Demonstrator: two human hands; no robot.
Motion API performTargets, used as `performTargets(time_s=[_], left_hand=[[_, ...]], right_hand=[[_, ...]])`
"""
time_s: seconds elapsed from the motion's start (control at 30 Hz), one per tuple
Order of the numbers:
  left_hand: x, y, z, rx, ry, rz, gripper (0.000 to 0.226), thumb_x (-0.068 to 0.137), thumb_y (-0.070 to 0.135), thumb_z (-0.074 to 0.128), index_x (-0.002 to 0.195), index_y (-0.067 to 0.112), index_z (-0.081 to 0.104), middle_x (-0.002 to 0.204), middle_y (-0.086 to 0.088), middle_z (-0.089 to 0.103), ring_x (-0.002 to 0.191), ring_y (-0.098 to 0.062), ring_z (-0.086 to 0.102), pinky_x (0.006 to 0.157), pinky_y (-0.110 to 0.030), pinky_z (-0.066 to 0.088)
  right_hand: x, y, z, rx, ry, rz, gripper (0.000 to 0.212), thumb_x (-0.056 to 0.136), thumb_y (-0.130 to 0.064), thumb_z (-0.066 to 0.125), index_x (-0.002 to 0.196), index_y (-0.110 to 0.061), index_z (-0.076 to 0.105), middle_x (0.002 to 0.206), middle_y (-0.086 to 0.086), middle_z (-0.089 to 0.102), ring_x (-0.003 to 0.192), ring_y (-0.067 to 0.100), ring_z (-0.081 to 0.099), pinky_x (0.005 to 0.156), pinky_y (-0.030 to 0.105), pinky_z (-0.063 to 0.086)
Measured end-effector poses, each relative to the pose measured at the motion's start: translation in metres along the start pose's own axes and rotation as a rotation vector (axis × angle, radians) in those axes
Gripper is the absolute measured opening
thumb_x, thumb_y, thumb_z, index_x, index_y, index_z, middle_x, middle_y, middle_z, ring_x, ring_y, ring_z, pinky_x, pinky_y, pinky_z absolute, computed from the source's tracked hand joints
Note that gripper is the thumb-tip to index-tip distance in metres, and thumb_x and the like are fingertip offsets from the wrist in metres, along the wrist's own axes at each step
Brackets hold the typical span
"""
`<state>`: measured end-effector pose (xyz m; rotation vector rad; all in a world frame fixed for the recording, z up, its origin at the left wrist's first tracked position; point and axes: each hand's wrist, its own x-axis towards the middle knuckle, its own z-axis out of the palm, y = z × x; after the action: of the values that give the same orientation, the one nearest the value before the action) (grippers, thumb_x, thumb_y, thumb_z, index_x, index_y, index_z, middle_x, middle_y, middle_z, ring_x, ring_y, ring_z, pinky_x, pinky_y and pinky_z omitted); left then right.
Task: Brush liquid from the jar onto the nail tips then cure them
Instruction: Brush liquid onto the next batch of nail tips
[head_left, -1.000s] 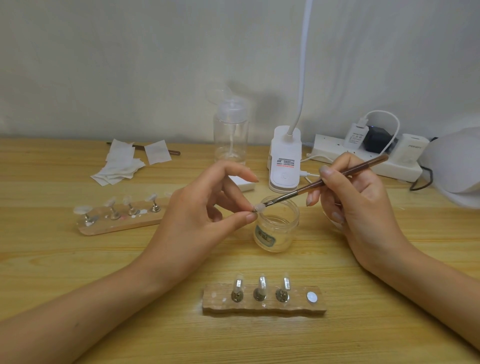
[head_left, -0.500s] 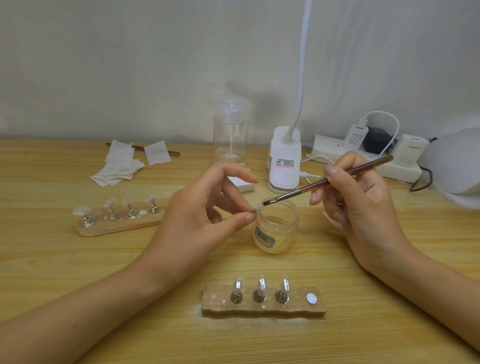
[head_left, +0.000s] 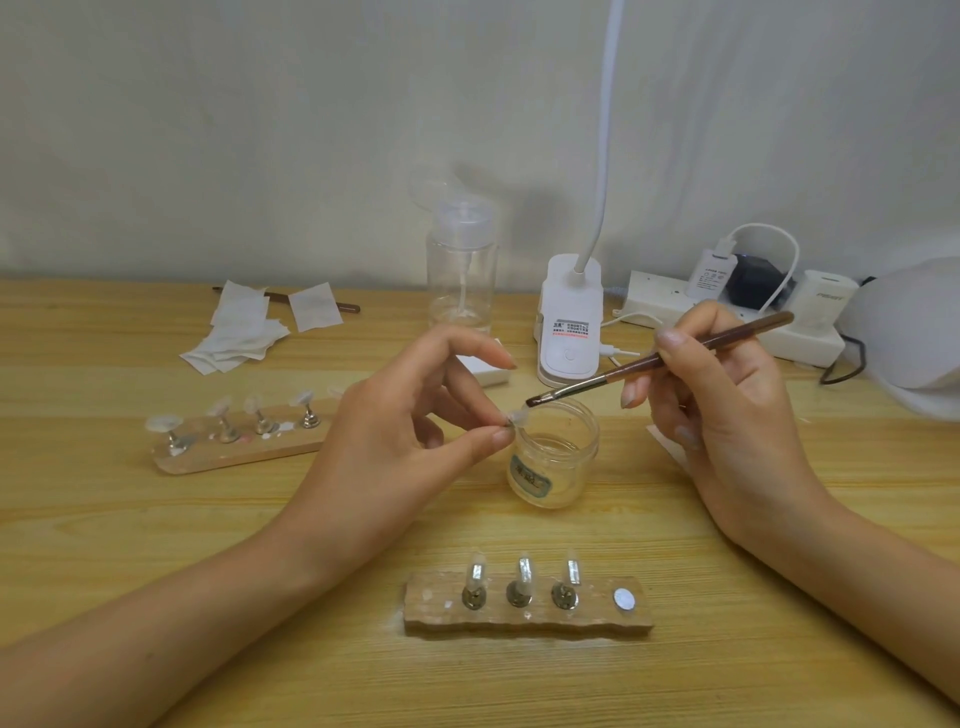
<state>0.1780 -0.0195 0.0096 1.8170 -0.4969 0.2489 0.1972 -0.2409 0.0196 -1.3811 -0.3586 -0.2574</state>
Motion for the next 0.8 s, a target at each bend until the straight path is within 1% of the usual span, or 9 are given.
performTargets(time_s=[0.07,0.13,0.3,0.4,0.5,0.57,0.63,0.73,0.8], left_hand=[[-0.0001,-0.0001,0.0001,0.0,0.0,0.0,0.041,0.083,0.003,0.078,0.11,0.03,0.063,0.08,0.009,0.069,0.079,-0.007,0.069,0.061,-0.027,0.048],[-0.0002,-0.0003,0.0004,0.0,-0.002,0.003,0.04,0.083,0.005,0.079,0.11,0.029,0.063,0.079,0.009,0.069,0.079,-0.007,0.069,0.06,-0.024,0.047],[0.0001,-0.0002,0.0004,0.001,0.003,0.005,0.041,0.083,0.004,0.079,0.111,0.03,0.062,0.08,0.009,0.069,0.079,-0.008,0.07,0.061,-0.024,0.048],[-0.0005,-0.0001,0.0001,0.001,0.003,0.014,0.041,0.083,0.008,0.079,0.113,0.03,0.061,0.08,0.008,0.069,0.08,-0.009,0.071,0.061,-0.031,0.05],[-0.0001,-0.0007,0.0003,-0.004,0.009,0.008,0.043,0.083,0.004,0.079,0.113,0.029,0.061,0.08,0.007,0.069,0.081,-0.011,0.071,0.061,-0.036,0.049],[-0.0003,-0.0008,0.0003,-0.003,0.009,0.007,0.043,0.083,0.003,0.079,0.113,0.029,0.061,0.08,0.007,0.069,0.08,-0.01,0.07,0.06,-0.033,0.049],[-0.0007,-0.0007,0.0002,0.0,0.004,0.012,0.043,0.083,0.004,0.078,0.113,0.029,0.061,0.08,0.008,0.069,0.08,-0.009,0.07,0.06,-0.031,0.048],[-0.0008,-0.0009,0.0004,0.005,0.005,0.012,0.043,0.083,0.003,0.078,0.113,0.029,0.061,0.08,0.008,0.069,0.08,-0.008,0.07,0.06,-0.031,0.048],[-0.0006,-0.0008,0.0006,0.005,0.007,0.012,0.043,0.083,0.004,0.079,0.113,0.029,0.061,0.08,0.008,0.069,0.081,-0.009,0.071,0.06,-0.03,0.048]], right_hand=[[-0.0009,0.0,0.0007,0.005,-0.066,-0.022,0.018,0.089,-0.028,0.058,0.079,-0.016,0.048,0.064,0.008,0.067,0.039,0.006,0.036,0.041,0.016,0.031],[-0.0017,0.0004,0.0021,-0.022,-0.096,-0.016,0.018,0.09,-0.027,0.058,0.081,-0.014,0.048,0.066,0.01,0.068,0.04,0.007,0.036,0.043,0.016,0.032],[-0.001,0.0003,0.0016,-0.056,0.001,0.032,0.02,0.086,-0.028,0.058,0.08,-0.012,0.047,0.062,0.011,0.064,0.039,0.009,0.034,0.04,0.017,0.029],[-0.0007,0.0008,0.0003,-0.053,0.018,0.021,0.019,0.086,-0.027,0.058,0.079,-0.013,0.047,0.061,0.009,0.064,0.04,0.009,0.033,0.04,0.017,0.028],[-0.0011,-0.0003,0.0006,-0.002,-0.051,-0.041,0.02,0.09,-0.028,0.058,0.079,-0.015,0.047,0.064,0.007,0.066,0.04,0.008,0.035,0.041,0.015,0.03],[-0.0016,-0.0007,0.0016,-0.003,-0.106,-0.057,0.019,0.09,-0.029,0.057,0.081,-0.015,0.047,0.066,0.007,0.068,0.04,0.008,0.036,0.042,0.014,0.033],[-0.0022,-0.0003,0.0025,-0.032,-0.122,-0.057,0.019,0.09,-0.029,0.057,0.082,-0.014,0.048,0.067,0.008,0.069,0.04,0.008,0.038,0.043,0.014,0.035],[-0.0025,0.0002,0.0017,-0.05,-0.083,-0.042,0.018,0.091,-0.027,0.057,0.081,-0.015,0.049,0.065,0.009,0.067,0.041,0.009,0.037,0.043,0.015,0.033],[-0.0022,0.0007,0.0003,-0.061,-0.028,-0.014,0.017,0.091,-0.024,0.057,0.08,-0.015,0.049,0.062,0.008,0.065,0.041,0.01,0.034,0.041,0.018,0.028]])
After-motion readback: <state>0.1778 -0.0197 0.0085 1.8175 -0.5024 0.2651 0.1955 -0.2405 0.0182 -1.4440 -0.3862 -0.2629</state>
